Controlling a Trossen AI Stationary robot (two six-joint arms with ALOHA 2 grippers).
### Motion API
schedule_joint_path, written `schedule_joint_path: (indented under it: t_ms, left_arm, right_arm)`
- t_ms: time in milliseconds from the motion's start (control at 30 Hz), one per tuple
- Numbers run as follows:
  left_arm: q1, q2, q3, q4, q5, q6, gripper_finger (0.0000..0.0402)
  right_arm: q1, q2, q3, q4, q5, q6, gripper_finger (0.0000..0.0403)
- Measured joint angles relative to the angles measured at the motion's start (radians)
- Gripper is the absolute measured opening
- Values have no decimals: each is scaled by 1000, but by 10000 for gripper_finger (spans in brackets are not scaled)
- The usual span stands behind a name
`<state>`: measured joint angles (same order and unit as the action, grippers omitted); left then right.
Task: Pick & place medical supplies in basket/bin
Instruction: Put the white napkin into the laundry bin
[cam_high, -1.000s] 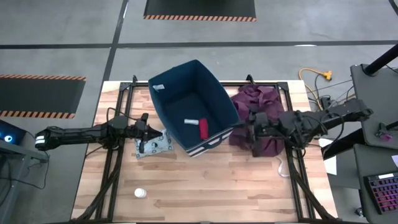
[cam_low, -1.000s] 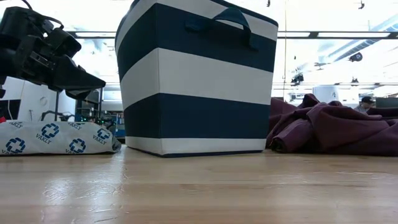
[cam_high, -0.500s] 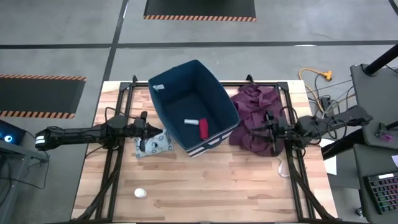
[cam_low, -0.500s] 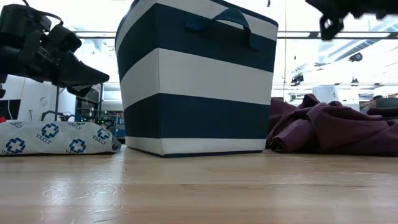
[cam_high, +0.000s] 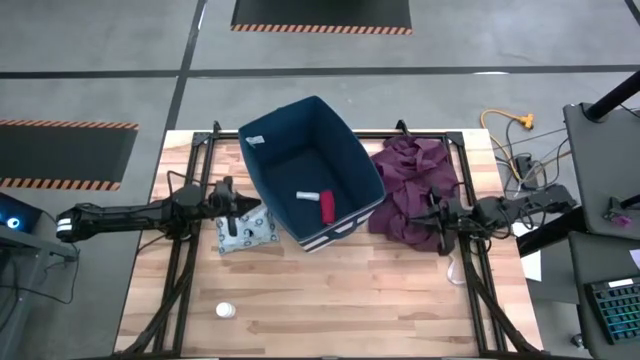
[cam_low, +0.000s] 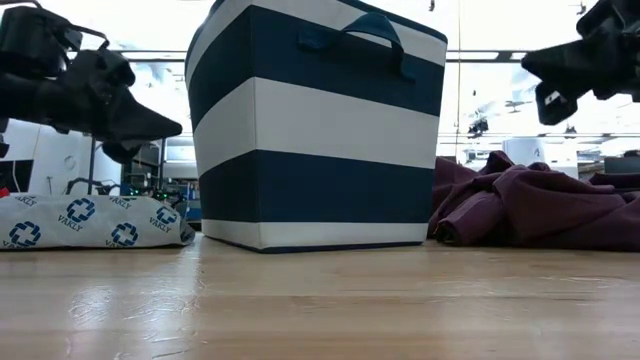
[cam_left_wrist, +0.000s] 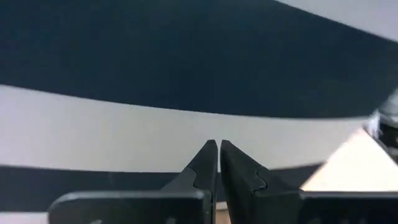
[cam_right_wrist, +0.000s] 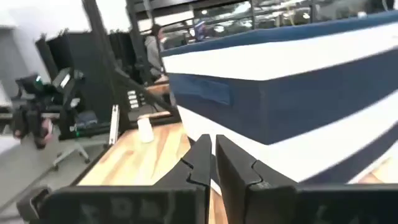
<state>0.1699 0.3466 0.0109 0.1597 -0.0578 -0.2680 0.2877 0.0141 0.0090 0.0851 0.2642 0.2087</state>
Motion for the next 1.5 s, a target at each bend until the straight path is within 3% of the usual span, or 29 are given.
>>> schedule_joint_path:
  t_ms: [233, 467, 633, 833, 1000, 1233, 1500]
  left_arm:
    - [0, -1, 23, 48, -15, -188, 21]
    - [0, 0, 50, 43, 63, -204, 122]
    - [-2, 8, 148, -46, 220, -304, 176]
    - [-2, 76, 378, -529, 237, -318, 170]
    - [-9, 203, 539, -745, 240, -250, 162]
    - [-78, 389, 634, -797, 266, -69, 161]
    - [-158, 567, 625, -800, 266, -65, 161]
  right_arm:
    - [0, -5, 0, -30, 27, 12, 9]
    - [0, 12, 0, -35, 26, -185, 8]
    - [0, 13, 0, -35, 27, -174, 8]
    - [0, 14, 0, -35, 27, -160, 8]
    - [0, 14, 0, -36, 26, -160, 8]
    - [0, 14, 0, -36, 26, -160, 8]
    - [0, 14, 0, -36, 26, -160, 8]
